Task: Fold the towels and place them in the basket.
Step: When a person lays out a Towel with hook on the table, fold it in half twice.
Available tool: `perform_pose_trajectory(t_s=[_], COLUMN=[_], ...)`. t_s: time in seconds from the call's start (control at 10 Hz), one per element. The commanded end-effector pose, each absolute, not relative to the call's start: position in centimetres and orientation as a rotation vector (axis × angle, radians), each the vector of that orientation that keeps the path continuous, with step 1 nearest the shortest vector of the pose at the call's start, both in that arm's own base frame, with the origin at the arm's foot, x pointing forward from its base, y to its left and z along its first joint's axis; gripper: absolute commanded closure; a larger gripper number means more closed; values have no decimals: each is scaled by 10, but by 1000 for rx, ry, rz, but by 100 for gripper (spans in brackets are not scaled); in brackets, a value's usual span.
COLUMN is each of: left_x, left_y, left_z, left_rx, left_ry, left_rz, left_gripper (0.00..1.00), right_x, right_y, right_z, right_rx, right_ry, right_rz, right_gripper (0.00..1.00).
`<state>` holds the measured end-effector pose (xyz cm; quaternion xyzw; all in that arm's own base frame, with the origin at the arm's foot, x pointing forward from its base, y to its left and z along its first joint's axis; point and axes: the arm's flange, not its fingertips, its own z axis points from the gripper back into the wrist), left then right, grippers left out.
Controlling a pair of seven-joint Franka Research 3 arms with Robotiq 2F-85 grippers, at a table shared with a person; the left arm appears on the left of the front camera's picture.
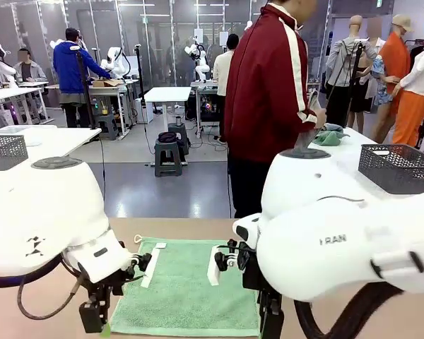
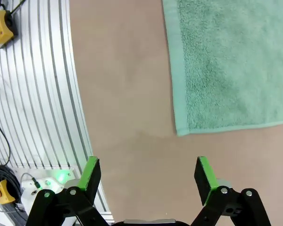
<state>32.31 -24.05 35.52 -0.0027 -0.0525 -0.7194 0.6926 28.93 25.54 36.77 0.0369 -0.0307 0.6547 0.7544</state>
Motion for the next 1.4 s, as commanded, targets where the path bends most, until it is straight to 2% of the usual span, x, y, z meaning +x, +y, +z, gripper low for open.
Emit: perform_pose_trajectory(t_s=[0.0,0.5,1.3], left_x=[309,308,308], left_y=[-229,-229,-211], left_z=[336,315,299], left_rx=[18,58,54], left_ry=[-167,-86,-67], left_rz=[-1629,-1628,-1660], left_gripper=[0,0,0], right_x=[280,286,296], right_y=[249,257,258], right_z=[337,310,291], right_rx=[107,78,6], right_ry=[-84,-56,-31], right_rz=[1484,1544,1502], right_gripper=[0,0,0])
